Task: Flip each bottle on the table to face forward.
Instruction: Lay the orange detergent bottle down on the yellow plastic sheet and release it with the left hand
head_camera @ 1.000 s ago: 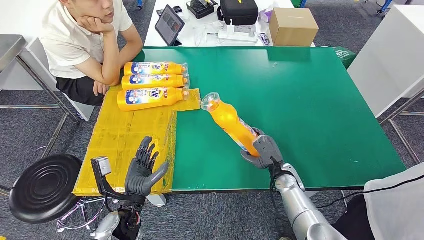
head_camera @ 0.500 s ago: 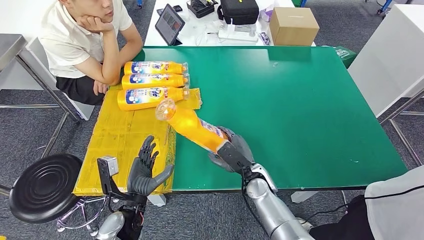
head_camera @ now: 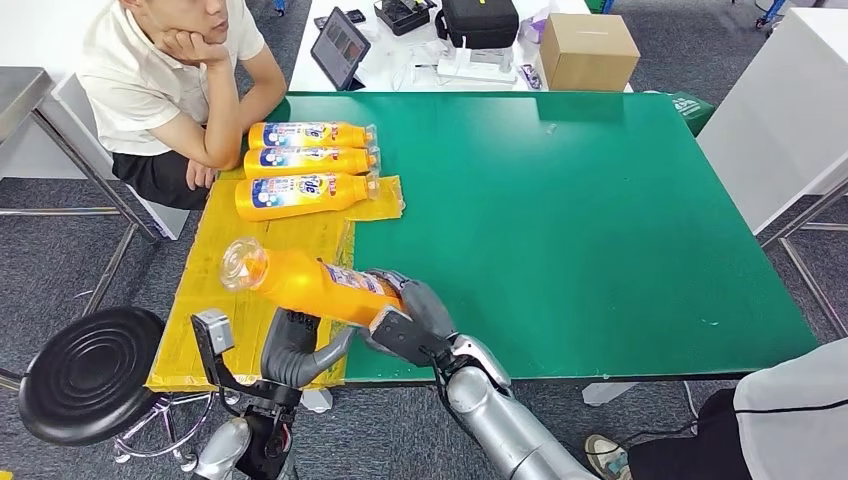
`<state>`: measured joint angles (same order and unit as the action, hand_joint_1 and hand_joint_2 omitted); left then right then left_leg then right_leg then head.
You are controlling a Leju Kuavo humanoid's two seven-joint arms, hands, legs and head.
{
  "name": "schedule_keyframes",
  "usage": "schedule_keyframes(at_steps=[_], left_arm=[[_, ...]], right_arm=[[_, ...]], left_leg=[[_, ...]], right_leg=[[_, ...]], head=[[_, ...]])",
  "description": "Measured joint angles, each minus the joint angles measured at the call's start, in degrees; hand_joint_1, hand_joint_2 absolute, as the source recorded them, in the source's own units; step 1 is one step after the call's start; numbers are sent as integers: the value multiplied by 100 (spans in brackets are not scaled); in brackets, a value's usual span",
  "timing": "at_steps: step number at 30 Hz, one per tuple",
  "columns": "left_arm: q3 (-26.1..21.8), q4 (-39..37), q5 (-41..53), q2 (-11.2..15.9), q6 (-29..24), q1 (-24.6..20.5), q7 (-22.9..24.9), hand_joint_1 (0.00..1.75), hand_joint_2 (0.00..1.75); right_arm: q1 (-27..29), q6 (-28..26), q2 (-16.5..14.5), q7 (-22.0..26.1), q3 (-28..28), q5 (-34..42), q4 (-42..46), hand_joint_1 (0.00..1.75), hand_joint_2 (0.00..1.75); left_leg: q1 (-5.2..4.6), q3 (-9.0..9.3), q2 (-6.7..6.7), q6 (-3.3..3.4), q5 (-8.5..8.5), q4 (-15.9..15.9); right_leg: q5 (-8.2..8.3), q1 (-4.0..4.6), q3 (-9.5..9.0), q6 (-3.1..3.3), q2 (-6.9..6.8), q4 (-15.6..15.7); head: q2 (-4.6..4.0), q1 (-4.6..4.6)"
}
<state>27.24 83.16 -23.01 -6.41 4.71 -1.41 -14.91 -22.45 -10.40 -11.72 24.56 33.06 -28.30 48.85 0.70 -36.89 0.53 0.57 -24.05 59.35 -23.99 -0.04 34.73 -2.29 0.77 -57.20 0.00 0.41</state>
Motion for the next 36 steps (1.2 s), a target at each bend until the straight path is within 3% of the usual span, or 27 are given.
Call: schedule_keyframes(at_steps=[14,18,19,36], left_arm=[[-21,182,-725,-65,-55,-107,98,3,175],[-33,197,-793,-79,-108,-114,80,169,175],[-33,203,-783,-81,-128,-114,65,175,175],[-108,208,-629,-83,-198,-105,-107,175,175]], right_arm=[[-61,3,-207,281,333,321,-234,175,175],[-74,2,-248,277,413,359,-352,175,175],[-90,-5,-259,258,436,353,-398,175,175],[-313,-40,-339,87,663,215,-801,175,175]], left_leg=[[0,-2,-1,-1,1,0],[0,-3,-2,-1,0,0],[0,-3,-3,-1,0,0],[0,-5,-4,-1,1,0]], right_leg=[[0,0,4,0,0,0],[0,0,6,0,0,0],[0,0,6,0,0,0],[0,0,12,0,1,0]], head=[[0,0],[0,0],[0,0],[0,0]])
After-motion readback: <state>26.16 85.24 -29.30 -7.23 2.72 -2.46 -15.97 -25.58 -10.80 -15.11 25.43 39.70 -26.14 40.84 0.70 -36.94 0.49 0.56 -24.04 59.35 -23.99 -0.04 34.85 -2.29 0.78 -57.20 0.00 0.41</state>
